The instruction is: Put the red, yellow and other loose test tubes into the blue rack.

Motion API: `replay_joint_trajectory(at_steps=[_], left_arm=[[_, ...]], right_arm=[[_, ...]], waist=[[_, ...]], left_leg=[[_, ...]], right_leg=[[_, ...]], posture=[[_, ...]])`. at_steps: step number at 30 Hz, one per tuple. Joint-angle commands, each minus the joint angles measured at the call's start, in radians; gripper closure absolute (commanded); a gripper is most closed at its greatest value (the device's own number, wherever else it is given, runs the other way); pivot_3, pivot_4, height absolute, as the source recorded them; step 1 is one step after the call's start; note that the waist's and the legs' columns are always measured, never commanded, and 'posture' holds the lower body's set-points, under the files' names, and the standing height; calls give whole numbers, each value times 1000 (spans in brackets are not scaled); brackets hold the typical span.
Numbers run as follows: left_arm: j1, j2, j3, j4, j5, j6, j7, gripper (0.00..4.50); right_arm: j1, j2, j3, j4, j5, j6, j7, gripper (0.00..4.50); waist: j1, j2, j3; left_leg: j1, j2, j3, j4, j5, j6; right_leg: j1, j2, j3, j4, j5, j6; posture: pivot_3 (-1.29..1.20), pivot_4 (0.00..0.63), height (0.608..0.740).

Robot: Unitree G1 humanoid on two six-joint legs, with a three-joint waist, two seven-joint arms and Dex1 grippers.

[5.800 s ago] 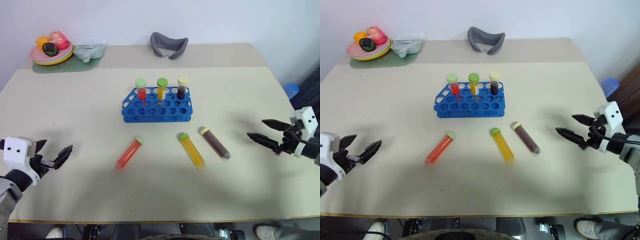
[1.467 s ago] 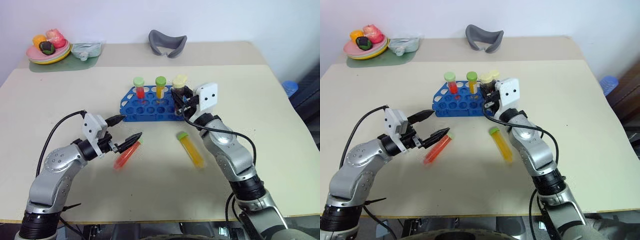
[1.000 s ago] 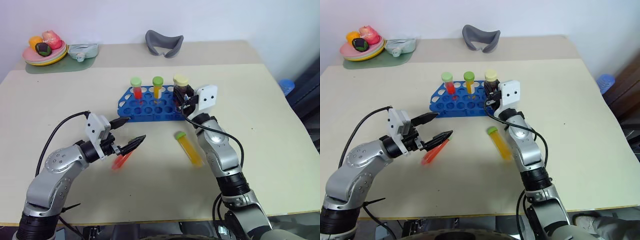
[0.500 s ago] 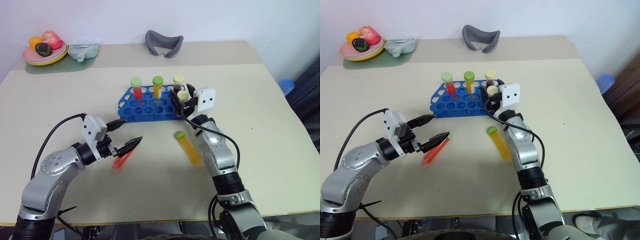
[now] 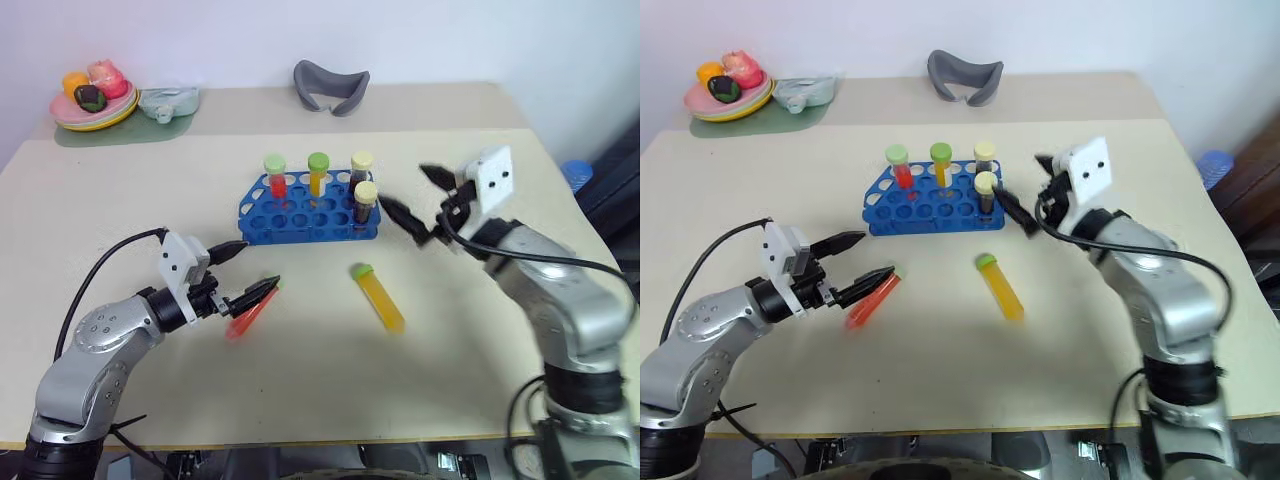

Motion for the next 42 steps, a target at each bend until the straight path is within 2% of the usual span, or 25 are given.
replay_joint_trajectory(at_steps=[1, 3, 5, 7, 15, 20, 25, 27, 33, 42], left_arm=[[-20, 6, -13, 1, 5, -25, -26, 0], [-33, 10, -30, 13, 15, -29, -42, 0], [-38, 26, -51, 19, 27, -32, -71, 0], [-31, 44, -67, 17, 35, -39, -100, 0], [28, 89, -82, -4, 60, -78, -171, 0], [51, 99, -99, -20, 77, -108, -201, 0], [65, 101, -125, -36, 97, -139, -222, 0], [86, 94, -128, -27, 108, -164, -227, 0], [122, 82, -130, 12, 130, -231, -245, 0], [131, 81, -134, 57, 147, -284, -261, 0]], right_arm=[[-25, -96, 3, -145, 160, 232, 22, 74], [-67, -118, 54, -167, 199, 393, -20, 74], [-159, -33, 76, -132, 217, 634, -91, 74], [-213, 15, 100, -91, 253, 717, -155, 74], [-316, -49, 277, 155, 706, 719, -626, 74], [-360, -41, 345, 301, 917, 713, -937, 74], [-417, -127, 550, 379, 1251, 515, -1305, 74], [-445, -139, 621, 390, 1323, 444, -1411, 74], [-470, -122, 704, 418, 1338, 366, -1545, 74], [-508, -90, 757, 488, 1338, 387, -1578, 74]], waist=[[0, 0, 0], [0, 0, 0], [-3, 0, 0], [1, 0, 0], [2, 0, 0], [0, 0, 0], [0, 0, 0], [-2, 0, 0], [0, -1, 0], [-3, 0, -1]], left_leg=[[1, 0, 0, 0, 0, 0], [3, 0, 0, 0, 0, 0], [4, 0, 0, 0, 0, 0], [6, 0, 0, 0, 0, 0], [2, 0, 0, 0, -1, 1], [2, 0, 0, 0, -1, 1], [1, 0, 0, 0, -1, 1], [1, 0, 0, 0, -1, 1], [1, 0, 0, 0, -1, 1], [2, 1, 0, 0, -1, 1]], right_leg=[[0, 0, 0, 0, 0, 0], [3, 0, 0, -1, 0, 0], [5, 0, 0, -1, 0, 0], [6, 1, 1, -1, 0, 0], [4, -1, 0, -3, 0, 0], [3, 0, 0, -2, 0, 0], [3, -1, 0, -3, 0, 0], [3, -1, 0, -3, 0, 0], [2, 0, 0, -2, 0, 0], [3, 1, 0, -2, 0, -1]], posture=[[0, 150, 740], [0, 150, 740], [0, 150, 740], [0, 150, 740], [0, 150, 740], [0, 150, 740], [0, 150, 740], [0, 150, 740], [0, 150, 740], [0, 150, 740]])
